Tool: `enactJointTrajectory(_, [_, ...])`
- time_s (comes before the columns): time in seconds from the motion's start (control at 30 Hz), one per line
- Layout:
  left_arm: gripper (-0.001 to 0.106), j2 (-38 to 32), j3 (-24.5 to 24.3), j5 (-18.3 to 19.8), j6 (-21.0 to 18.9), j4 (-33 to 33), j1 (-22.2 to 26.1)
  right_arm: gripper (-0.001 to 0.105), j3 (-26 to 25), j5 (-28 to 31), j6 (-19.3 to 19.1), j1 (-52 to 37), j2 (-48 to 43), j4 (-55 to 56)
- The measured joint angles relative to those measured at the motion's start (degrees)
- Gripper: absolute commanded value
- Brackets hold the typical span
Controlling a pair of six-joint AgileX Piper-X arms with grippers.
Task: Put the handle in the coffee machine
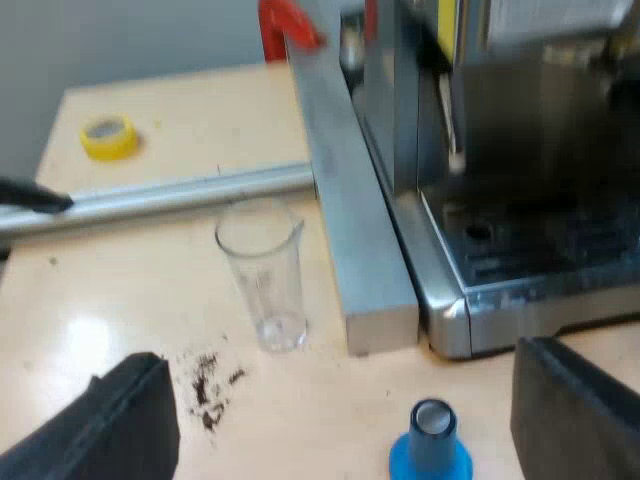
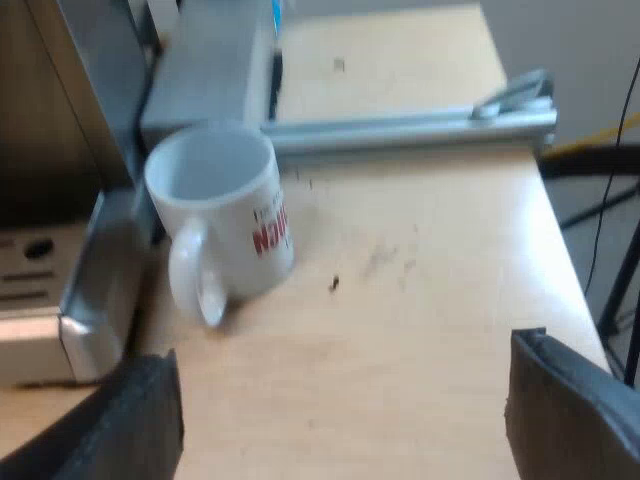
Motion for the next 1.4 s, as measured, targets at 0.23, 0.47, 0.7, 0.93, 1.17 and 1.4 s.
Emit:
enactJointTrajectory(0.23, [0.07,0.0,4.5,0.0,0.0,-1.3,0.0,0.069,3.6,0.0,0.1,0.0,0.0,0.0])
enactJointTrajectory(0.47, [0.07,0.0,7.4,0.0,0.0,-1.0,0.0,0.069,5.9,0.2,0.1,0.0,0.0,3.0])
enactJointTrajectory(0.7, [0.07,0.0,8.2,0.0,0.0,-1.3,0.0,0.069,5.8,0.9,0.1,0.0,0.0,3.0])
enactJointTrajectory(0.93, [0.07,0.0,10.0,0.0,-0.2,-7.9,-0.2,0.069,5.8,0.9,0.1,0.0,0.0,3.0])
enactJointTrajectory(1.17, [0.07,0.0,11.0,0.0,-0.2,-9.2,-1.3,0.069,5.8,0.9,0.1,0.0,0.0,3.0])
enactJointTrajectory(1.4, [0.07,0.0,11.0,0.0,-0.2,-9.6,-2.1,0.069,5.8,0.9,0.1,0.0,0.0,3.0])
